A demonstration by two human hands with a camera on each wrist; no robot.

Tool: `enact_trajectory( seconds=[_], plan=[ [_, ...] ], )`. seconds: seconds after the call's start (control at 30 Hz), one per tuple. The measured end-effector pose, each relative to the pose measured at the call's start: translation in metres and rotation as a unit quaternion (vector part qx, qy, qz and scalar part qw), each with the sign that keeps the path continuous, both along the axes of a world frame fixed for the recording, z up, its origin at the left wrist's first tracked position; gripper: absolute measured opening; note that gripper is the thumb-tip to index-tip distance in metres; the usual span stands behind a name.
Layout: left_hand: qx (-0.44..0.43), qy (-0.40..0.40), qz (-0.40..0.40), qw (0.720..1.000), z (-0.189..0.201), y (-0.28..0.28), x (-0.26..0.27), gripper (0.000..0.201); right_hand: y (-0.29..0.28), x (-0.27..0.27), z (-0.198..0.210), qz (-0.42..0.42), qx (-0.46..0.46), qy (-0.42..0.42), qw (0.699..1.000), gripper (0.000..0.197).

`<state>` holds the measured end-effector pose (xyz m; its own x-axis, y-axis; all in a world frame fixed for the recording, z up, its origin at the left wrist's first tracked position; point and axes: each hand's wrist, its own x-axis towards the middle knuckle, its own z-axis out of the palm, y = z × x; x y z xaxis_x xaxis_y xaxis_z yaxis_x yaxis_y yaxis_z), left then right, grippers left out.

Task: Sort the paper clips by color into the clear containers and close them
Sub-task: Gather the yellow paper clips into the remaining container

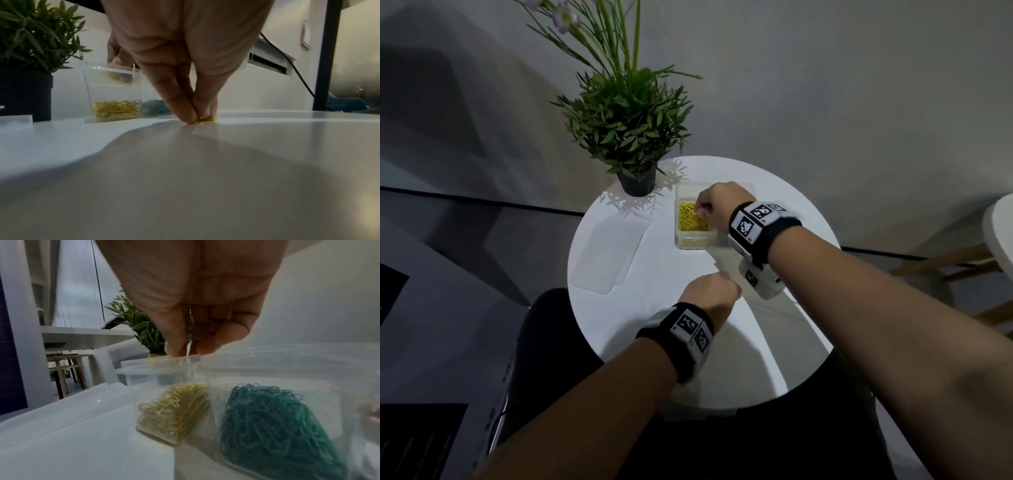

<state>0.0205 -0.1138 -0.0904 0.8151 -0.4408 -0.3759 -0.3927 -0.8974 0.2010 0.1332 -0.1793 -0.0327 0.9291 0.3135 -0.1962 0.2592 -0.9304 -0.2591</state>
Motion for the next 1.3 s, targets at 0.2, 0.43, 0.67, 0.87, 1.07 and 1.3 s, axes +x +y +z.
enact_trajectory(
  seconds=[0.2, 0.43, 0.67, 0.87, 1.07, 1.3],
  plan=[
    [0.084, -0.041, -0.061, 0.994, 0.017, 0.002, -0.008, 0.029, -0.035, -0.014, 0.008, -0.048, 0.094, -0.026, 0.994, 0.027],
    [0.062, 0.027, -0.012, 0.998, 0.025, -0.013, -0.001, 0.030, -0.069, -0.052, -0.028, -0.013, 0.102, -0.042, 0.994, 0.030],
    [0.013, -0.006, 0.030, 0.999, 0.021, 0.006, 0.001, 0.032, -0.050, -0.044, -0.028, 0.022, 0.027, -0.096, 0.995, 0.037],
    [-0.153, -0.125, 0.152, 0.968, 0.039, 0.057, 0.034, 0.015, -0.060, -0.042, -0.033, -0.018, 0.049, -0.085, 0.995, 0.029],
    [-0.170, -0.142, 0.125, 0.967, 0.048, 0.063, 0.087, 0.018, -0.060, -0.061, -0.034, -0.022, 0.111, -0.121, 0.986, 0.033],
    [-0.096, -0.138, 0.021, 0.986, 0.026, 0.072, 0.068, 0.024, -0.068, -0.084, -0.049, -0.058, 0.189, -0.137, 0.971, 0.025]
  ],
)
